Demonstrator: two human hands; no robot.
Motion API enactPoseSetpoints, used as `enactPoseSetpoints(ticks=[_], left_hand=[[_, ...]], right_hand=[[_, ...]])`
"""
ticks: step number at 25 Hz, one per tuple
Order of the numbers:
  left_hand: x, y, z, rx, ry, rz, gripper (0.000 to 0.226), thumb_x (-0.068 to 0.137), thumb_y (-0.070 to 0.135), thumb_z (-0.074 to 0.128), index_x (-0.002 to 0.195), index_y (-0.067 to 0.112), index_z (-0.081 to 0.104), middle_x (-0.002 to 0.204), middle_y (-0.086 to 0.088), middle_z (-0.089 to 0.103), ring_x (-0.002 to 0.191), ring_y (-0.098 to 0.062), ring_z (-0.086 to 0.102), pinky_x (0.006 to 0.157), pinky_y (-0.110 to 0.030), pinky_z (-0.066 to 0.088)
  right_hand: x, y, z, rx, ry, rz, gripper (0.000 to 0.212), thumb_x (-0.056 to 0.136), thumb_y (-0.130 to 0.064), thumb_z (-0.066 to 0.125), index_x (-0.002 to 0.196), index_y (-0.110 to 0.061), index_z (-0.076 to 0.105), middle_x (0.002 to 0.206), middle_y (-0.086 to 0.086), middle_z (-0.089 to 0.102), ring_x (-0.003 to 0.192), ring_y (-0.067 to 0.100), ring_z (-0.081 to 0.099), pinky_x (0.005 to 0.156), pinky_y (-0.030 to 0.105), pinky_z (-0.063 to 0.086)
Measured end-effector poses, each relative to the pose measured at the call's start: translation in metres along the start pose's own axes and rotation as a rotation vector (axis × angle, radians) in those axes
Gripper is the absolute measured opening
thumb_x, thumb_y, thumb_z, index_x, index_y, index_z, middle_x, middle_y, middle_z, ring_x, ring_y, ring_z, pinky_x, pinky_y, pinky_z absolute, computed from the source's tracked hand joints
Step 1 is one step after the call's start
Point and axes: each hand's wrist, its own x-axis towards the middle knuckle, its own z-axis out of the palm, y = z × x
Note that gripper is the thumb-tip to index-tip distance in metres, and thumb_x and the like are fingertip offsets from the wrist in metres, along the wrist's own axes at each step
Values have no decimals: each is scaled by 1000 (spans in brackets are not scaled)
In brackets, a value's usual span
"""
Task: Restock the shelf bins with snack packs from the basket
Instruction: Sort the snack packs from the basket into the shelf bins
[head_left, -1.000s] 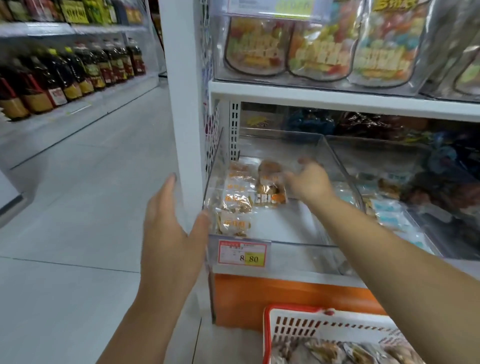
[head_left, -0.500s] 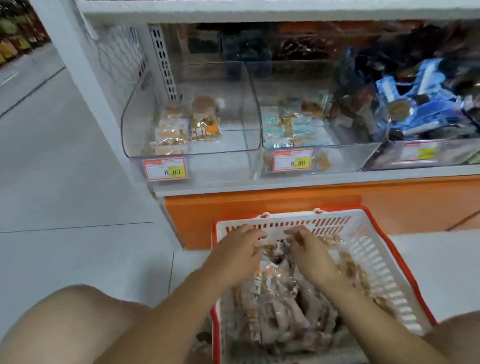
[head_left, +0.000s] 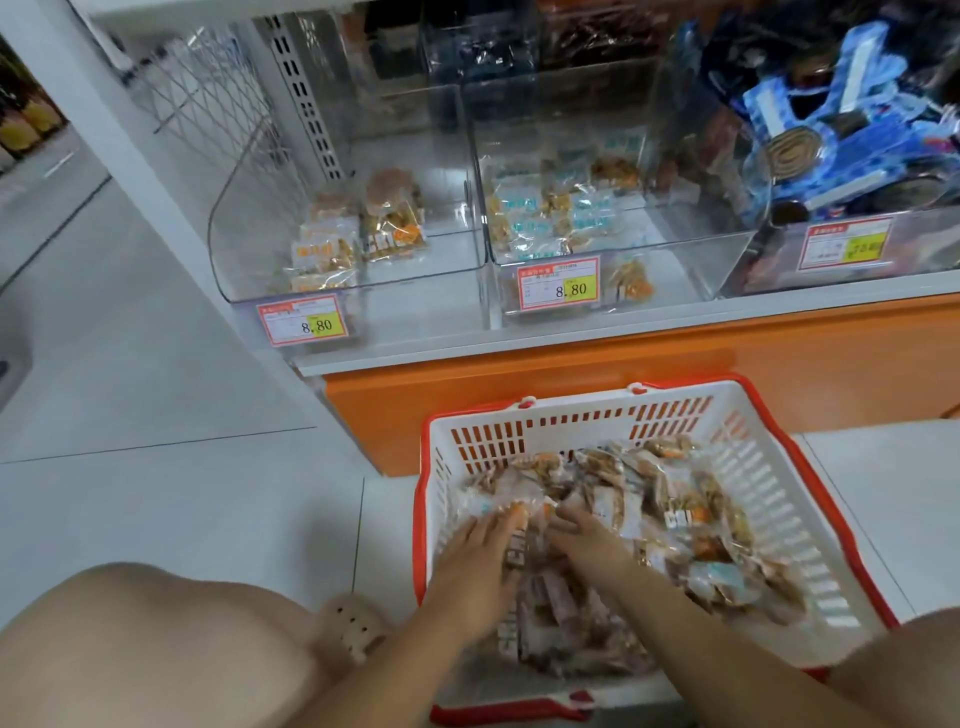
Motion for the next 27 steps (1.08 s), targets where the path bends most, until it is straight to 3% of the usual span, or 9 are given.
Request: enactPoseSetpoints(ticks=[2,5,9,11,15,18,22,25,27], left_hand=[[1,-3,3,-27,-5,21,78,96,23,50,151,48,-1,163,12,4,151,-20,0,121,-50,13],[4,-6,3,-79,-2,15,80,94,19,55,152,45,6,162,11,13,151,-20,6,121,-48,18],[9,1,-5,-384,144,14,75,90,16,63,148,41,24,145,16,41,135,-8,38,106,-29,42],[16,2,-9,-527,261,-65,70,90,16,64,148,37,31,141,18,42,126,-3,43,103,-29,46],[22,5,-9,-563,301,-156,64,90,21,67,145,35,36,143,9,50,127,-15,52,101,-37,50],[21,7,-10,-574,245,-162,65,91,22,66,146,34,34,140,9,52,123,-14,55,90,-22,50],[22,4,-17,-700,209,-181,68,85,24,72,143,33,38,138,16,50,126,-11,50,102,-38,49],[24,9,-27,-823,172,-207,66,89,31,68,145,34,34,138,17,46,128,-12,45,106,-44,44],[25,15,-35,-924,114,-182,51,90,40,65,137,42,45,136,15,51,122,-14,54,103,-47,47]], right_hand=[[-2,-4,8,-16,23,7,44,92,-38,63,131,-21,52,126,5,61,99,14,59,68,14,43],[-1,-7,12,-8,41,-56,21,91,-30,66,109,-21,61,114,5,66,84,7,59,57,8,43],[-1,-2,7,51,137,-45,11,90,-23,67,95,-13,69,91,5,70,80,16,65,79,34,58],[-4,1,4,91,151,-64,11,92,-24,64,92,-13,67,88,7,69,78,17,63,81,39,57],[0,5,12,-8,70,-49,33,92,-35,62,118,-15,59,113,1,66,101,15,63,85,28,52],[4,0,25,-75,124,-36,19,91,-30,65,104,-16,68,97,-1,70,87,11,65,78,26,55],[-2,-6,11,8,209,-71,8,93,-25,62,92,-18,63,87,-1,67,74,10,62,60,22,48],[-12,-15,-23,269,213,-186,6,95,-15,59,95,-9,61,85,7,70,70,18,65,63,35,57],[-23,-26,-39,310,211,-287,8,96,-15,58,98,-10,65,85,2,72,74,16,69,64,31,59]])
